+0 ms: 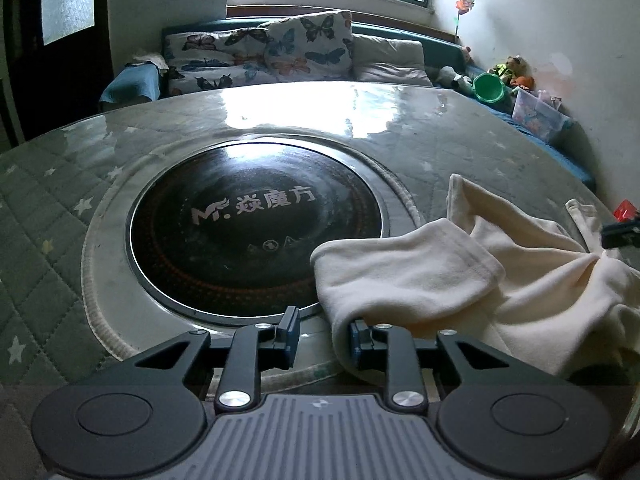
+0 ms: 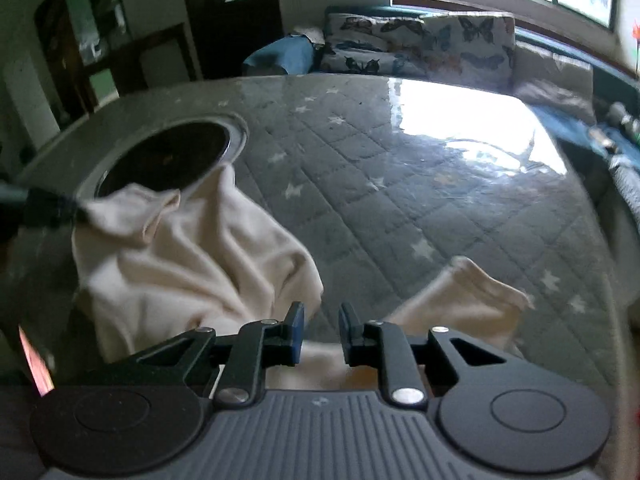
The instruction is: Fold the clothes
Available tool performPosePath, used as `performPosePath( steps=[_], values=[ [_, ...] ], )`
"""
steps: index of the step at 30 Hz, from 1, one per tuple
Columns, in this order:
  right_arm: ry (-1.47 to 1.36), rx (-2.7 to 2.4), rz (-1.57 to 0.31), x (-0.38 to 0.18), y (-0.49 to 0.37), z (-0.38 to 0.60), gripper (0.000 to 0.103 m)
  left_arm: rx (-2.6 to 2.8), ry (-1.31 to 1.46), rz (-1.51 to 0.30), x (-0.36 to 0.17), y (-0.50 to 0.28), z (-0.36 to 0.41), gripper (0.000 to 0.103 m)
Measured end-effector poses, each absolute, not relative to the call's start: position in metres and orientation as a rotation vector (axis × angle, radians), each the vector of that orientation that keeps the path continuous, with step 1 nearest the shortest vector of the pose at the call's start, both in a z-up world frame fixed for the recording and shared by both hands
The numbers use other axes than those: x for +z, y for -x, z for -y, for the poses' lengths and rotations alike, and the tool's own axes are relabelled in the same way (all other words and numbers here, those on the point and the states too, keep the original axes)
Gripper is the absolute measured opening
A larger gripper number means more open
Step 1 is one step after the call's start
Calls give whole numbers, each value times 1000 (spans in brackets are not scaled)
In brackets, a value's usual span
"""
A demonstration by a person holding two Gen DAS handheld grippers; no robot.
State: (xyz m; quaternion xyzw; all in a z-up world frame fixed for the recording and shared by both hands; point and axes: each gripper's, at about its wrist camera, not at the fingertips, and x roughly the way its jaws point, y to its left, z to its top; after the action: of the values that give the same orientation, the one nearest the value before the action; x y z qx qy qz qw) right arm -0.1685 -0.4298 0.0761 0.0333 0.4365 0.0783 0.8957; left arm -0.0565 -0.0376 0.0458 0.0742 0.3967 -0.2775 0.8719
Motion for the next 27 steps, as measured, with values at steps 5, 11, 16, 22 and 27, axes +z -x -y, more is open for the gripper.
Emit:
performPosePath(
  steps=[5,11,16,22,27],
  values=[
    [-97,202,-957,54,138,426,25,-579,-158,-834,45,55,36,28],
    [3,231,-963,47,128,409,10,-575,-169,-840,43,52,35,28],
    [185,197,-887,61,118,393,8,-570,-171,-849,40,51,32,27],
    [450,89,-654,96,108,368,8,-569,-180,-845,40,52,30,26],
    [511,11,-452,118,99,354,9,-567,-178,-841,39,52,30,26]
  ],
)
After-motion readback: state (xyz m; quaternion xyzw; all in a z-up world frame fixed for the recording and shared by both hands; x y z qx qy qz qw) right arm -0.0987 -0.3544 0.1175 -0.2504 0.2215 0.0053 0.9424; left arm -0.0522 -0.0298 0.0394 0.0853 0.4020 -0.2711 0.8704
